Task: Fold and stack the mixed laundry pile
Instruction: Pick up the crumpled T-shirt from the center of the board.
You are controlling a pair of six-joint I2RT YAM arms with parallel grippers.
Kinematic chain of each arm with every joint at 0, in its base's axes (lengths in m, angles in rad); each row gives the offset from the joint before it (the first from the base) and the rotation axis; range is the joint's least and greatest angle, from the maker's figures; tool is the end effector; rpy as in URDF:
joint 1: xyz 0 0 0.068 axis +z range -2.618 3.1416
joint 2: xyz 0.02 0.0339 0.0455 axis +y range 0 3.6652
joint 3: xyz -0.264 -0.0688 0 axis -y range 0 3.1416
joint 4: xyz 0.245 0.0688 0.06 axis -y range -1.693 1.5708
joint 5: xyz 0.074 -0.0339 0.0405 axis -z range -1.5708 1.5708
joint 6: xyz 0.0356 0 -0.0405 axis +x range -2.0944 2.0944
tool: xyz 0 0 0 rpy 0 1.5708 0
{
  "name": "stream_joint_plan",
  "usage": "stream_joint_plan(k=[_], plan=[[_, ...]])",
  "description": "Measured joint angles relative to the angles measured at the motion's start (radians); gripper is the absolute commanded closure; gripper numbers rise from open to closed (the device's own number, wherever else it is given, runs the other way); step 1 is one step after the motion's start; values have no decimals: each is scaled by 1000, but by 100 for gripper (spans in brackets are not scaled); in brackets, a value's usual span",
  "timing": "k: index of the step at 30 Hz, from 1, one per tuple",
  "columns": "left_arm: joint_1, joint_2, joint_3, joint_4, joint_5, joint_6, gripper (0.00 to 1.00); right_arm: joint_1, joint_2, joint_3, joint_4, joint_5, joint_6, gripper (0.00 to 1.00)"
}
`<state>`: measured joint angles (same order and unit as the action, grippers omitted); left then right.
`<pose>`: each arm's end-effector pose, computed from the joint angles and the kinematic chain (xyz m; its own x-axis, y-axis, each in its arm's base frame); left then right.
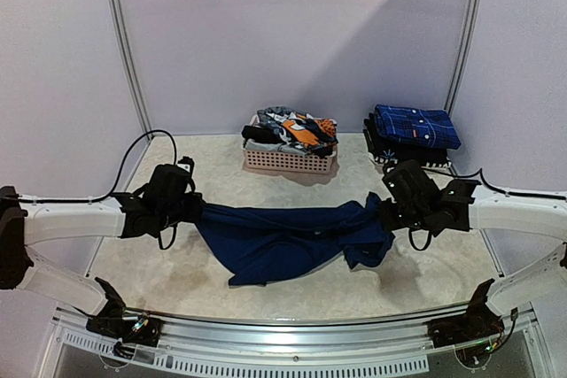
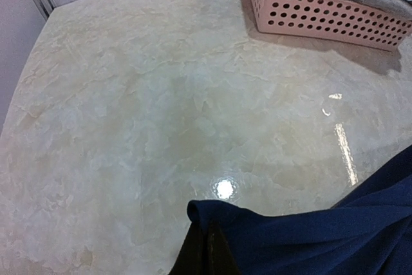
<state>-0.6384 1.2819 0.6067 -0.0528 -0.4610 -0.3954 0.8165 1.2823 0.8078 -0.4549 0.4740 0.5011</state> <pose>0.2123 -0.1378 0.1898 -0.5960 0.0127 -0.8029 0.0406 0.9991 -0.0144 0.1854 0.1736 0.2233 -0.7029 -0.1238 -0.7004 -0.1411 0.9894 -0.0333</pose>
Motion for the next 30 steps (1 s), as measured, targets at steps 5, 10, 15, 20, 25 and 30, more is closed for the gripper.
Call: stream_joint_plan(k=[5,10,15,20,25,30], plan=[[0,-16,-1,-20,-6,-1,100,-24,-59,-44,21,-21,11,100],[0,-40,-1,-37,-8,-2,100,-31,-84,-61,37,-32,15,100],[0,-68,-4,-42,-15,-2,100,-34,-95,-77,54,-43,16,100],[0,-112,-22,-45,-17,-1,100,-35,-116,-86,84,-60,13,100],[0,-175,-34,-52,-23,2,100,-36,-163,-94,121,-94,5,100],[0,-238,-35,-60,-24,5,100,-39,-204,-92,149,-128,-13,100]])
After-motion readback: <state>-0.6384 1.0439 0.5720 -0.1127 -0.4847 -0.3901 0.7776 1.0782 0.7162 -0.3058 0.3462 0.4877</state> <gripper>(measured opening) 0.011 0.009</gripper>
